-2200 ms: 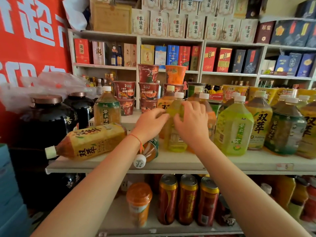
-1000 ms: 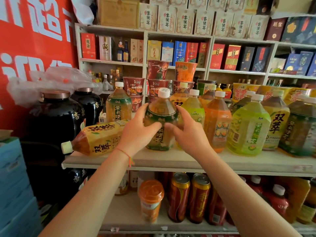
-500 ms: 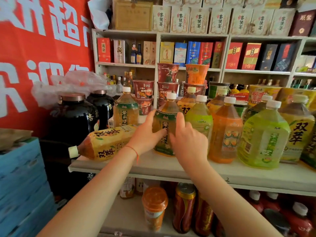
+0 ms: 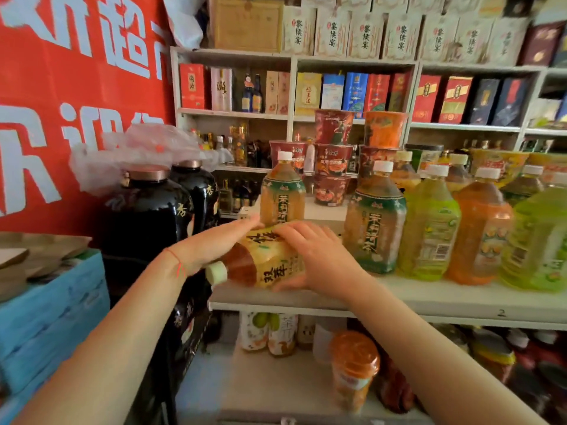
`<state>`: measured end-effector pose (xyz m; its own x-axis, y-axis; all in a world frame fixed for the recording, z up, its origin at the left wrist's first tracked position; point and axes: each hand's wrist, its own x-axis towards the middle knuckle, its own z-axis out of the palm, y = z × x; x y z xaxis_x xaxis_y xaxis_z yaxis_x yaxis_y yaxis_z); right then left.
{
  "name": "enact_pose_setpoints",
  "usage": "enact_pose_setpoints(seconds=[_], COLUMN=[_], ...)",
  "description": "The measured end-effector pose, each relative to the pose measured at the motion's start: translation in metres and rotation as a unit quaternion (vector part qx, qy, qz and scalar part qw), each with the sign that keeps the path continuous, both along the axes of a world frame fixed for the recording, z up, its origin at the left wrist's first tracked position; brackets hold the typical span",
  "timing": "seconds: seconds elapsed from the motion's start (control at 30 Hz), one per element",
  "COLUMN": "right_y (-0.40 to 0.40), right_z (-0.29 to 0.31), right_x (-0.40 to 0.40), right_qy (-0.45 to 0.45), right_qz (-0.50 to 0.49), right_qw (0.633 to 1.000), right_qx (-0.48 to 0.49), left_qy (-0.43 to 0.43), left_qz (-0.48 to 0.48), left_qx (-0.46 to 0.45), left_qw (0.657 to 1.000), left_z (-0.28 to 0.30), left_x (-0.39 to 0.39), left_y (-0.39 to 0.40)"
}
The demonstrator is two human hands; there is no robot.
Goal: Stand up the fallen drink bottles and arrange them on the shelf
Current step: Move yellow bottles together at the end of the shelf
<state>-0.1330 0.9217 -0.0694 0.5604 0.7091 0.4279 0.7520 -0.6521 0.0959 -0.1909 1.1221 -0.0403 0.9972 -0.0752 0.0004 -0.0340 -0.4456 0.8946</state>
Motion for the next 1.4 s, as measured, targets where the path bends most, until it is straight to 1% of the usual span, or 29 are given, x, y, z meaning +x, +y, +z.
enact_pose_setpoints(seconds=[0.03,0.07,0.1,0.17,0.27,0.33,0.37,0.4,0.43,0.5,0.53,0.57,0.6,0.67,0.8,0.93,1.07,1.23,1.4], right_y=[0.004,0.008,0.011,0.012,0.014,0.014,0.015,0.016,0.019,0.026,0.029,0.031,0.031,0.029,0.024,0.016,0.004,0.001,0.036], right_z=[0.002,0.004,0.006,0.01,0.01,0.011,0.013,0.016,0.018,0.02,0.02,0.019,0.018,0.016,0.016,0.017,0.019,0.022,0.019], right_x=[0.001,0.003,0.004,0.004,-0.001,-0.001,-0.001,-0.002,-0.002,-0.003,-0.002,-0.003,-0.003,-0.006,-0.011,-0.009,-0.008,-0.009,-0.003], right_qy=[-0.004,0.0,0.011,0.039,0.037,0.032,0.052,0.088,0.132,0.208,0.231,0.238,0.236,0.233,0.229,0.235,0.214,0.237,0.257], right_qz=[-0.003,-0.01,-0.014,-0.013,-0.035,-0.046,-0.047,-0.039,-0.024,-0.004,-0.005,-0.007,-0.01,-0.011,-0.034,-0.043,-0.069,-0.091,-0.076], right_qw=[1.0,1.0,1.0,0.999,0.999,0.997,0.991,0.978,0.953,0.883,0.853,0.834,0.829,0.839,0.875,0.876,0.89,0.896,0.905], right_qx=[-0.012,-0.021,-0.023,-0.017,-0.004,0.053,0.11,0.185,0.27,0.42,0.469,0.498,0.507,0.491,0.426,0.418,0.396,0.365,0.331], left_qy=[0.009,0.014,0.018,0.021,0.013,-0.008,-0.027,-0.047,-0.074,-0.127,-0.145,-0.154,-0.155,-0.158,-0.178,-0.202,-0.225,-0.226,-0.28], left_qz=[-0.004,-0.003,-0.007,-0.026,-0.053,-0.081,-0.097,-0.112,-0.112,-0.108,-0.104,-0.103,-0.102,-0.104,-0.11,-0.101,-0.077,-0.065,0.024], left_qx=[-0.098,-0.174,-0.22,-0.284,-0.357,-0.417,-0.431,-0.426,-0.399,-0.318,-0.273,-0.238,-0.224,-0.215,-0.224,-0.201,-0.185,-0.18,-0.126], left_qw=[0.995,0.985,0.975,0.958,0.933,0.905,0.897,0.897,0.907,0.933,0.945,0.953,0.957,0.958,0.952,0.953,0.953,0.955,0.952], left_z=[-0.008,-0.017,-0.026,-0.033,-0.034,-0.031,-0.03,-0.027,-0.024,-0.016,-0.013,-0.012,-0.012,-0.015,-0.021,-0.027,-0.033,-0.033,-0.024], left_x=[0.004,0.009,0.013,0.018,0.023,0.028,0.031,0.033,0.035,0.034,0.033,0.034,0.035,0.038,0.046,0.05,0.049,0.046,0.043], left_y=[0.005,0.011,0.018,0.026,0.033,0.036,0.038,0.037,0.035,0.026,0.02,0.016,0.012,0.004,-0.003,-0.004,-0.007,-0.005,0.01])
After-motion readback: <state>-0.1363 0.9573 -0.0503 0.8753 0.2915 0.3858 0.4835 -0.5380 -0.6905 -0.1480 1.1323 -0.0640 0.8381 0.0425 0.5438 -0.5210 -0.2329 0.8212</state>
